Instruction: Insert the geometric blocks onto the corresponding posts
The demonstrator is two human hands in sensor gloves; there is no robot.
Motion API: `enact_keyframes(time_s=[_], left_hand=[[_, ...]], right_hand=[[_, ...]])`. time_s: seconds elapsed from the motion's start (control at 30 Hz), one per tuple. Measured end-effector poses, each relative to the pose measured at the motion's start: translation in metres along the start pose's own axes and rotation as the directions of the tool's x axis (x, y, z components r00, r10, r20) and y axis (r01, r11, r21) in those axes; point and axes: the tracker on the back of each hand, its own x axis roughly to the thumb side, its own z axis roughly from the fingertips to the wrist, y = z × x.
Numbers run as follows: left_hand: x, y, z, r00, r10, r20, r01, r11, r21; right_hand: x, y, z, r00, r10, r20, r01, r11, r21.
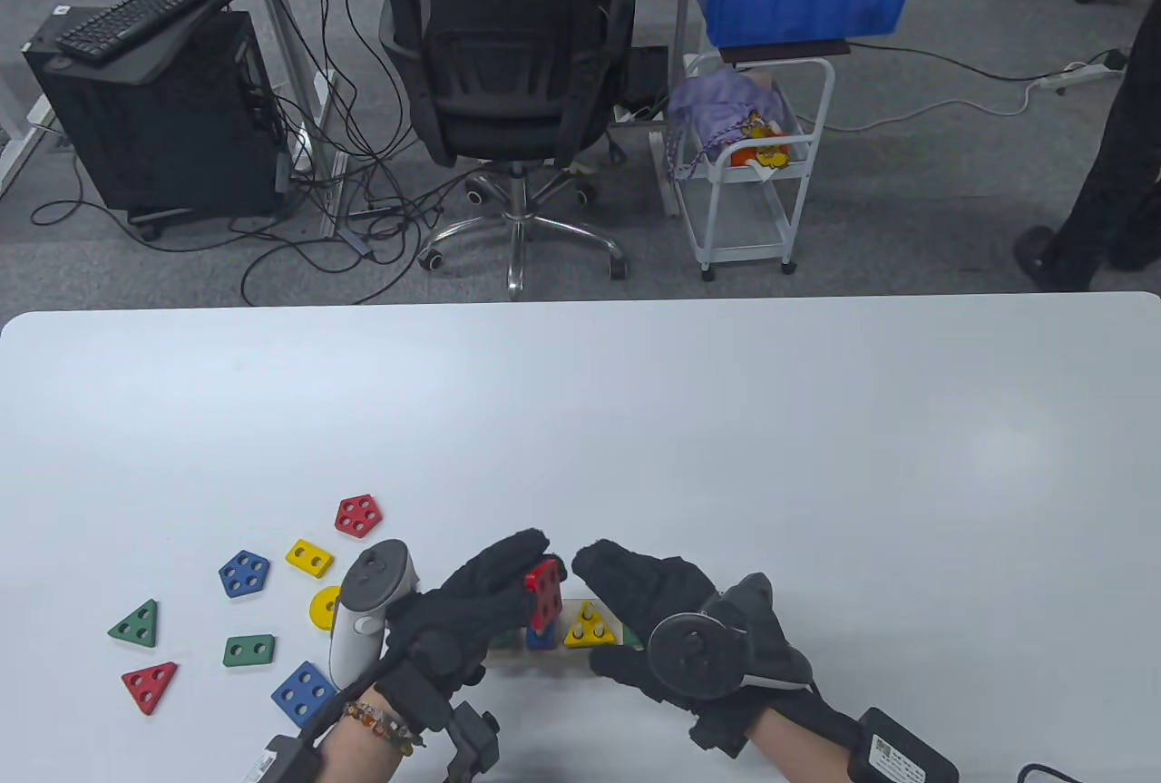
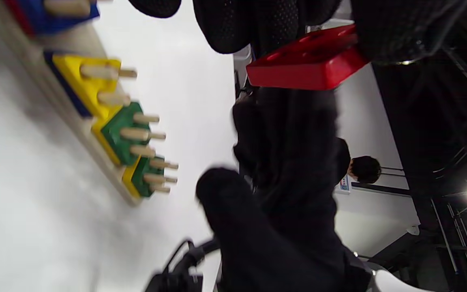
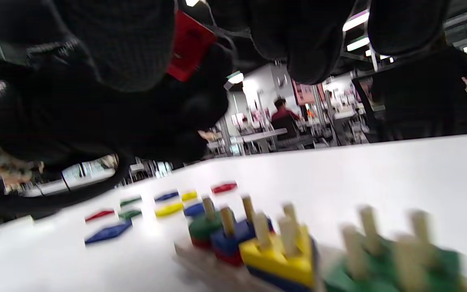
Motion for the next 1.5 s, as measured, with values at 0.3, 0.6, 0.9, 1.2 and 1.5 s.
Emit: enact_keyframes(time_s=[0.3,0.6,0.9,1.2,1.5], left_hand=[[-0.012,-0.018,-0.017,0.998,-0.007,-0.063,0.004,0.998,-0.058],[0.006,-0.003,-0.004,0.973,-0.229,0.035,0.228,0.973,0.031],[0.024,0.061,0.034,0.721,-0.664,-0.195,0.683,0.636,0.36],[0.022,0.102,0.05,0.234,-0.768,-0.596,0.962,0.096,0.254],[0.015,0.105,0.046,0.243,-0.767,-0.593,0.964,0.122,0.237]], right_hand=[[-0.005,0.011,0.004,1.0,-0.016,0.02,0.018,0.989,-0.149],[-0.032,0.0,0.012,0.997,0.045,-0.062,-0.055,0.985,-0.162],[-0.058,0.018,0.014,0.972,0.19,-0.141,-0.162,0.97,0.183],[-0.057,0.038,0.014,0.966,0.237,-0.107,-0.201,0.941,0.271],[-0.059,0.043,0.015,0.962,0.252,-0.104,-0.213,0.933,0.288]])
